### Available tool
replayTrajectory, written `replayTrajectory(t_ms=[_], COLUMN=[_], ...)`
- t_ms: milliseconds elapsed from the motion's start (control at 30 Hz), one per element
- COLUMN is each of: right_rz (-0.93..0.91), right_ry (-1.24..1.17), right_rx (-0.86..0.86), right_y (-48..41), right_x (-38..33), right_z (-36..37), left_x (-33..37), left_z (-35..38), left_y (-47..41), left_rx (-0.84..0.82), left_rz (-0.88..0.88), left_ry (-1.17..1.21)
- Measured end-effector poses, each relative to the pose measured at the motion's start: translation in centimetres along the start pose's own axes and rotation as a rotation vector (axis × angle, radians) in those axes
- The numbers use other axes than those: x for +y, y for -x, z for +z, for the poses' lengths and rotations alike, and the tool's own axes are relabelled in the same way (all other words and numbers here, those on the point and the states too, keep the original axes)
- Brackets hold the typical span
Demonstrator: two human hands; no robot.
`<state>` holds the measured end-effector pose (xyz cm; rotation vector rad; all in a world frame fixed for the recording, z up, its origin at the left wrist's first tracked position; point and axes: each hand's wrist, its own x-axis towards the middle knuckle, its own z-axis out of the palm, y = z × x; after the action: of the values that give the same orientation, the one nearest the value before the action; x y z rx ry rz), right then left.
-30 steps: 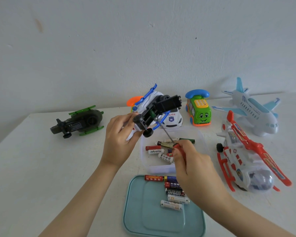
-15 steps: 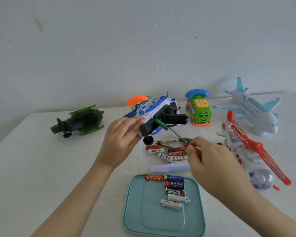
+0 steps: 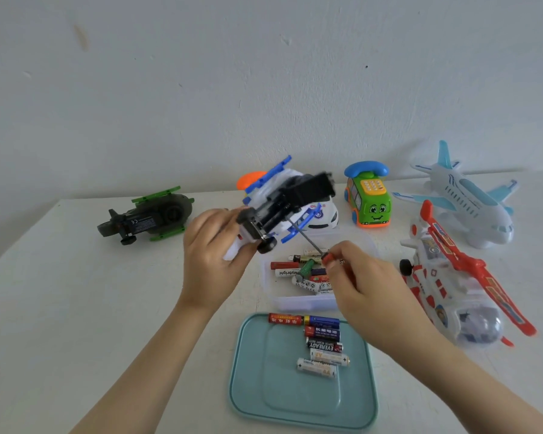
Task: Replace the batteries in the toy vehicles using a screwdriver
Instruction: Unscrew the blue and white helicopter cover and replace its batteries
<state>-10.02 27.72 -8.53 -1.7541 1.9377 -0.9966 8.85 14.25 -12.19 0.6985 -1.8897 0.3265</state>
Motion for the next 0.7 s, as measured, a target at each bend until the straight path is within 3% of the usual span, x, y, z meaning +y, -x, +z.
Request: replayTrajectory(t_ms=[167, 333, 500, 700], right_rz=[0.020, -0.029, -0.029, -0.085], right_ry=[-0.117, -0.005, 0.281, 0.482], right_rx=[-0.029, -0.159, -0.371, -0.402], right_y=[1.1, 2.4, 4.4, 5.7], right_x=[-0.2, -1.4, -2.8, -4.3], right_z=[0.9, 2.7, 5.6, 7.3], left_x=[0.2, 0.2, 0.3, 0.5], left_z=[-1.9, -4.5, -7.3, -9.7], left_y=[1.5, 3.6, 6.1, 8.5], left_rx=[0.075, 0.042, 0.011, -0.030], left_rz=[-0.355, -0.687, -0.795, -0.853], left_ry=[0.012, 0.169, 0.238, 0.290])
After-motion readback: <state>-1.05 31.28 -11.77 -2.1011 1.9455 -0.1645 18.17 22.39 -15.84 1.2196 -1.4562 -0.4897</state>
